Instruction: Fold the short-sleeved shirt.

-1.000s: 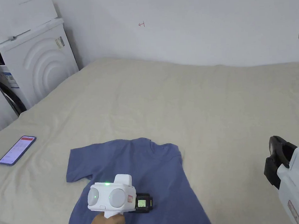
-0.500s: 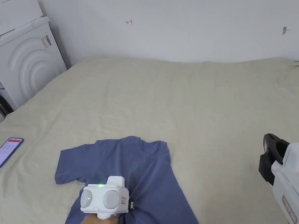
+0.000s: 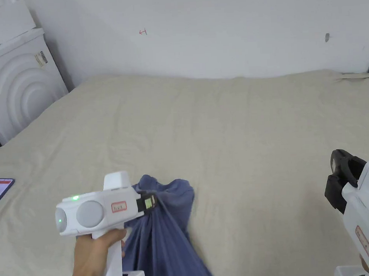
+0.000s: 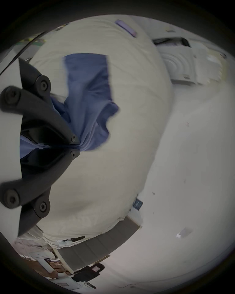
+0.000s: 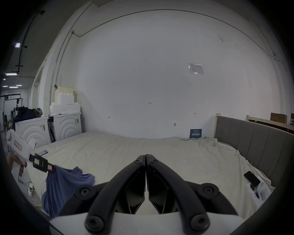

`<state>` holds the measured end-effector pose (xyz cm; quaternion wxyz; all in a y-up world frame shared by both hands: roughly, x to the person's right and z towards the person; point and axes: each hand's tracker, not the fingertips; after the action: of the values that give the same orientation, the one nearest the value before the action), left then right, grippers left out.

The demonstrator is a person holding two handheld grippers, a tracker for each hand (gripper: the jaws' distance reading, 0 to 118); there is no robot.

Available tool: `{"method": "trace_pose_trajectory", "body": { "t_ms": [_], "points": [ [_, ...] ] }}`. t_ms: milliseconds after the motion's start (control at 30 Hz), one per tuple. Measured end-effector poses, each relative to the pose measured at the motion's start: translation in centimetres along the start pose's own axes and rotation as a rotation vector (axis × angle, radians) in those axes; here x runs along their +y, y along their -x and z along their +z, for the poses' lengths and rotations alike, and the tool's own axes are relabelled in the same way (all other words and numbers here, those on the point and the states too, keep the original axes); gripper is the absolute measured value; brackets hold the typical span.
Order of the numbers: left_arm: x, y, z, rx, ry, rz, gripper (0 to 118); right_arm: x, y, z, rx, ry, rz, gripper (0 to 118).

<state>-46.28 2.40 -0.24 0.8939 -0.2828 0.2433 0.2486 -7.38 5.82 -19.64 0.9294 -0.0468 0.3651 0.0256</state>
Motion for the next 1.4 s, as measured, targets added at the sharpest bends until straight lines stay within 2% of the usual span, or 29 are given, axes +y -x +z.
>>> {"method": "trace_pose_trajectory", "body": {
  "t_ms": [167, 400, 633, 833, 1033, 1300, 1400],
  "points": [
    [4.7, -7.1, 0.6, -0.111, -0.097, -0.091, 0, 1.1, -1.9, 1.8, -0.05, -0.032, -0.005, 0],
    [9.1, -16.9, -1.0, -0.268, -0.142, -0.214, 0, 1.7, -5.6, 4.0, -0.142, -0.064, -0.001, 0],
    [9.1, -26.5, -3.6, -0.387, -0.117, -0.315, 0, 1.7, -10.2, 6.4, -0.25, -0.074, 0.0, 0],
    [6.2, -31.7, -6.8, -0.468, -0.019, -0.388, 0, 1.3, -13.3, 8.1, -0.33, -0.063, 0.009, 0],
    [0.5, -33.8, -10.9, -0.523, 0.16, -0.442, 0, 0.7, -14.7, 9.1, -0.377, -0.047, 0.002, 0],
    [-6.3, -32.5, -16.4, -0.398, 0.379, -0.495, 0, -0.3, -14.8, 8.9, -0.38, -0.018, -0.011, 0],
    [-8.7, -31.3, -17.8, -0.333, 0.454, -0.556, 0, -0.6, -14.6, 8.6, -0.374, -0.01, -0.013, 0]
  ]
}}
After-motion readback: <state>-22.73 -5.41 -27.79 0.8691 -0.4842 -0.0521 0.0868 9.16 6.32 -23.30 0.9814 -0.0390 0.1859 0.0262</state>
